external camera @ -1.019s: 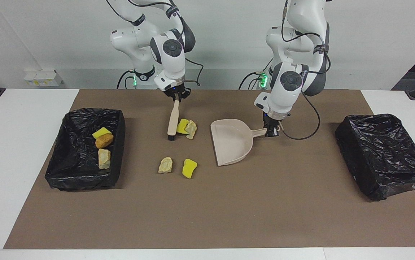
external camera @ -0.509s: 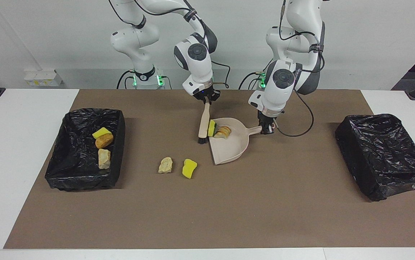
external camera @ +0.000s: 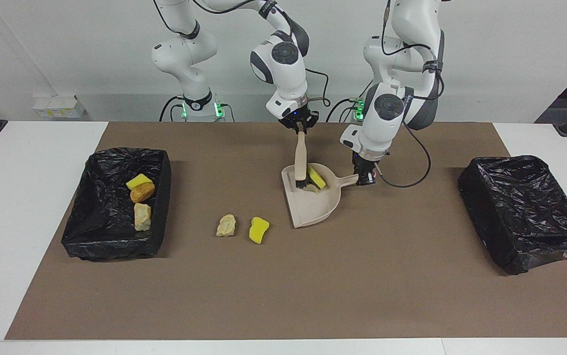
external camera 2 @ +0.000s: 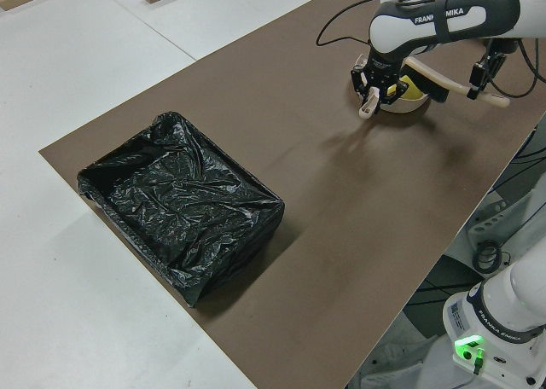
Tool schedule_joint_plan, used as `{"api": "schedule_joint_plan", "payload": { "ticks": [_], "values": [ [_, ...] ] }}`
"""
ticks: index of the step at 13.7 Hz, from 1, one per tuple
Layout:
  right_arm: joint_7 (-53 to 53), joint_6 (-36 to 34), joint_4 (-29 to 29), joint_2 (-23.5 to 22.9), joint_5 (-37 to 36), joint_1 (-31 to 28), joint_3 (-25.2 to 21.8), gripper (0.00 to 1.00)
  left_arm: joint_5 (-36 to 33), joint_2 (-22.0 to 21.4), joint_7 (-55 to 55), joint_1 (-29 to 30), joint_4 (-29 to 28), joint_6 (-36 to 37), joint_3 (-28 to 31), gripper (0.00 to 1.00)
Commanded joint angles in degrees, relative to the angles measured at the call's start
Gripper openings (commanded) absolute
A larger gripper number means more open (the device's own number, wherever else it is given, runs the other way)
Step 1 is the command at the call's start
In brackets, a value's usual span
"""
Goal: Sweep and dump trash in bin
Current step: 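Sweep the sponge and bread toward the dustpan with the right gripper's brush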
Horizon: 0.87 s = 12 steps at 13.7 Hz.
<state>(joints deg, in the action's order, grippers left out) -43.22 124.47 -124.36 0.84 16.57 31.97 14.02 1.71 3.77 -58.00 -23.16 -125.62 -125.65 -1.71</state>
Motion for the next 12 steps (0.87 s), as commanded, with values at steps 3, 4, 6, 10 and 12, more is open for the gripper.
{"api": "schedule_joint_plan", "payload": {
  "ticks": [3,4,6,10,12],
  "values": [
    [9.6,-6.2,10.9,-7.9,-9.5,-9.8,0.0,0.0,0.7,1.2,0.5,2.0,1.2,-1.4,0.5,0.0],
    [12.6,-7.5,12.4,-9.1,-12.6,-12.8,0.1,0.0,0.7,1.5,0.4,2.4,2.0,-1.3,0.5,0.0],
    [18.1,-11.5,17.8,-12.2,-16.2,-17.3,0.0,0.0,0.8,2.8,1.3,2.5,3.9,-0.7,0.5,0.0],
    [28.4,-17.8,32.1,-21.2,-23.8,-25.5,0.2,0.0,0.8,7.5,2.5,4.8,14.2,8.1,0.5,0.0],
    [28.5,-17.7,30.6,-21.0,-25.0,-26.9,0.1,0.0,0.7,9.6,2.5,4.9,19.0,11.2,0.5,0.0]
  ]
}}
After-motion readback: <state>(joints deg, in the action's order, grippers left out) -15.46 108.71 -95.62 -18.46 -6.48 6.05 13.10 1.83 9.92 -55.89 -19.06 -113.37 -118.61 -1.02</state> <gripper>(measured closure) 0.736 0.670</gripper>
